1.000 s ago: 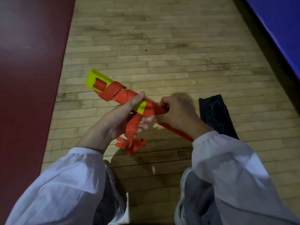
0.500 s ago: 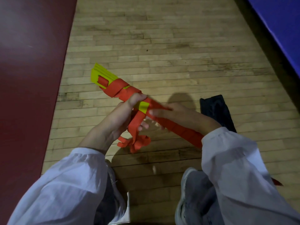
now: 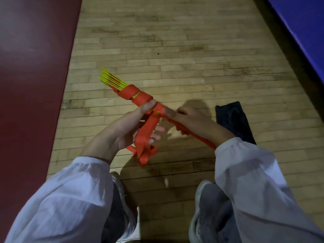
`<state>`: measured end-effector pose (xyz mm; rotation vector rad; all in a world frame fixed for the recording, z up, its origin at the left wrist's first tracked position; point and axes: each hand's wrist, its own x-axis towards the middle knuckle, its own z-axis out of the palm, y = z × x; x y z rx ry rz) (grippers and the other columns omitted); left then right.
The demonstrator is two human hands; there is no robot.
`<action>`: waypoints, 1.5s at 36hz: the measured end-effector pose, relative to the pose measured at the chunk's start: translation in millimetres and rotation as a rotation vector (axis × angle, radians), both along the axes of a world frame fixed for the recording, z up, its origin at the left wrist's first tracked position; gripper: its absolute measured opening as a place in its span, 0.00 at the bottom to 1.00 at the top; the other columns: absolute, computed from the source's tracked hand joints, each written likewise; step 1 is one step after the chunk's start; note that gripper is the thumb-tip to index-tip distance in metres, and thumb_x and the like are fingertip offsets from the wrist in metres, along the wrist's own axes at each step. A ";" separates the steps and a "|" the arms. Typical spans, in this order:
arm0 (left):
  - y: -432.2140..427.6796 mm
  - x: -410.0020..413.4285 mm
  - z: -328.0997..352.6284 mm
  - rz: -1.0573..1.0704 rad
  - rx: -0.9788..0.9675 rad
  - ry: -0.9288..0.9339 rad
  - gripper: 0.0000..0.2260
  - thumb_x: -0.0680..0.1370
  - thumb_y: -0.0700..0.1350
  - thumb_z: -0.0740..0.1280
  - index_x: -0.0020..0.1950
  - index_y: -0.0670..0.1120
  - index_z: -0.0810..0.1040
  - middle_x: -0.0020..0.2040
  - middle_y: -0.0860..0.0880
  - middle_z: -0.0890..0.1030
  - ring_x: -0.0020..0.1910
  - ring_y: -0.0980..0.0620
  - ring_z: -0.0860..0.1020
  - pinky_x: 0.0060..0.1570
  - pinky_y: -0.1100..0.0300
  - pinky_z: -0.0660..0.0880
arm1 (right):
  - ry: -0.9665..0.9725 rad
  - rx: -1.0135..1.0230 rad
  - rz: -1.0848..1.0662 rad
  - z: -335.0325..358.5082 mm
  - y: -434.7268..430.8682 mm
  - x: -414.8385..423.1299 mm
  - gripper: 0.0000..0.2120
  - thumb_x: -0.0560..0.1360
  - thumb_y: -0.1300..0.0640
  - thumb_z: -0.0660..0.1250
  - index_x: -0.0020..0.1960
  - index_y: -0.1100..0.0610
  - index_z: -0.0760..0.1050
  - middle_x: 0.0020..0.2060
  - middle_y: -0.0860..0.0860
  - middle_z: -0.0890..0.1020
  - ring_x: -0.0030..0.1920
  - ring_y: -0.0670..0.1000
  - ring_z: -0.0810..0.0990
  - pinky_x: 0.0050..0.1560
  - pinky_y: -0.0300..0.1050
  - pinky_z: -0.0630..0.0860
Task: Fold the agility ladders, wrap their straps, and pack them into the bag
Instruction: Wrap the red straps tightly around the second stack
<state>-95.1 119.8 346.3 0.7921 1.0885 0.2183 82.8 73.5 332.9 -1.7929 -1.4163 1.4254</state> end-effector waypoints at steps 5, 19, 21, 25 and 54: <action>3.4 -2.7 -1.3 0.006 -0.012 -0.003 0.26 0.77 0.62 0.61 0.54 0.39 0.78 0.51 0.39 0.84 0.31 0.51 0.81 0.27 0.63 0.77 | -0.081 0.010 -0.013 -5.8 2.1 2.1 0.38 0.65 0.25 0.57 0.46 0.60 0.79 0.35 0.51 0.78 0.35 0.47 0.76 0.42 0.46 0.72; -5.6 4.7 -1.6 0.174 0.163 0.053 0.18 0.78 0.52 0.65 0.53 0.35 0.78 0.34 0.43 0.83 0.24 0.53 0.78 0.22 0.65 0.74 | -0.211 0.106 0.083 -13.2 0.3 -1.1 0.19 0.73 0.38 0.66 0.56 0.47 0.65 0.36 0.40 0.71 0.34 0.40 0.72 0.26 0.26 0.66; -7.7 6.2 -1.0 0.193 0.182 0.068 0.15 0.79 0.48 0.65 0.51 0.34 0.78 0.28 0.45 0.82 0.20 0.54 0.76 0.21 0.66 0.72 | -0.203 0.111 0.082 -12.3 -0.3 -1.6 0.17 0.72 0.37 0.67 0.52 0.47 0.67 0.36 0.42 0.73 0.34 0.41 0.73 0.28 0.29 0.66; -8.6 8.2 -1.8 0.204 0.217 0.091 0.11 0.79 0.44 0.64 0.45 0.36 0.78 0.25 0.46 0.79 0.18 0.54 0.73 0.19 0.66 0.70 | -0.204 0.113 0.121 -10.5 -1.3 -0.5 0.14 0.70 0.35 0.67 0.45 0.42 0.68 0.36 0.42 0.75 0.35 0.41 0.74 0.34 0.35 0.65; 2.3 -11.4 -45.1 -0.251 0.892 0.726 0.11 0.79 0.46 0.64 0.43 0.40 0.80 0.37 0.41 0.82 0.39 0.41 0.81 0.42 0.51 0.76 | 0.193 0.166 -0.137 14.2 0.1 13.0 0.17 0.74 0.48 0.69 0.51 0.63 0.79 0.36 0.58 0.84 0.33 0.56 0.83 0.36 0.48 0.81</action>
